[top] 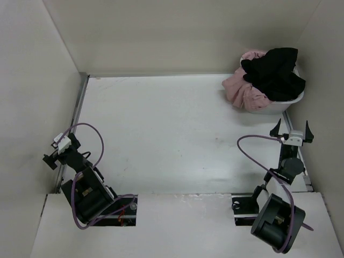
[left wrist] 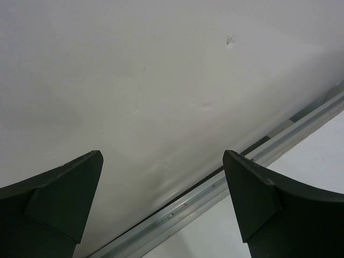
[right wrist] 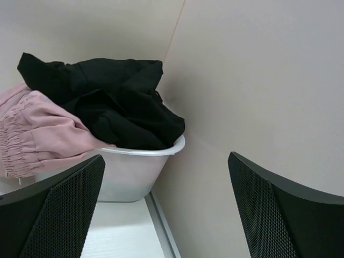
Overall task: Fold and stack the trousers
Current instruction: Grab the trousers from the pile
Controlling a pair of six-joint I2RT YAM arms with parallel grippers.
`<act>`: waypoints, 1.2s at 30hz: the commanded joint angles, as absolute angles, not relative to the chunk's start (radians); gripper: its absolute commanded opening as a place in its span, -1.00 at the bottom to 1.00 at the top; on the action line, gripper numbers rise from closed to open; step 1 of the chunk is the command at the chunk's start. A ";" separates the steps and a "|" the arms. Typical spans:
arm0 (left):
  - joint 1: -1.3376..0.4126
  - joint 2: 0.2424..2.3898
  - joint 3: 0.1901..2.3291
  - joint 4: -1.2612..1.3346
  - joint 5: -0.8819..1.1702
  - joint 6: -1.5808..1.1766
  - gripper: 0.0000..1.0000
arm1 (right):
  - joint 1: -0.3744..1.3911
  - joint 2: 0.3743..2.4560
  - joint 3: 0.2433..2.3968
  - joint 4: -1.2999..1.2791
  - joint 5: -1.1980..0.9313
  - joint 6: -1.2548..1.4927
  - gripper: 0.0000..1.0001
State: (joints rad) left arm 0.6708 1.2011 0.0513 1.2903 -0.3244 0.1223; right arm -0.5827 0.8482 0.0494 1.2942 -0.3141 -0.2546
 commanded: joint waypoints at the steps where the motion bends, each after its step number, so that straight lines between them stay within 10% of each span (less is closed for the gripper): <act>1: 0.665 1.204 0.029 1.503 -0.314 0.110 1.00 | -0.570 0.803 -0.055 1.390 -0.318 -0.265 1.00; 10: 0.641 1.172 0.049 1.496 -0.316 0.156 1.00 | -0.356 0.601 0.240 1.091 -0.278 -0.313 1.00; 17: 0.250 0.812 0.401 0.914 -0.239 0.405 1.00 | -0.032 1.077 1.046 0.322 0.119 -0.069 1.00; 25: -0.113 1.138 1.144 -0.183 0.061 0.255 1.00 | -0.031 1.618 1.671 -0.125 0.183 -0.011 1.00; 29: -0.116 1.276 1.311 -0.327 0.271 0.138 1.00 | -0.100 1.947 2.091 -0.526 0.155 0.142 1.00; 36: -0.120 1.305 1.241 -0.314 0.282 0.146 1.00 | -0.176 2.152 2.232 -0.561 0.143 0.308 1.00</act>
State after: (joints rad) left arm -0.1188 1.3510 1.2610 -0.2722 0.2195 0.1745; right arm -0.1555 2.1548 2.1452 -0.4732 0.1387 0.2115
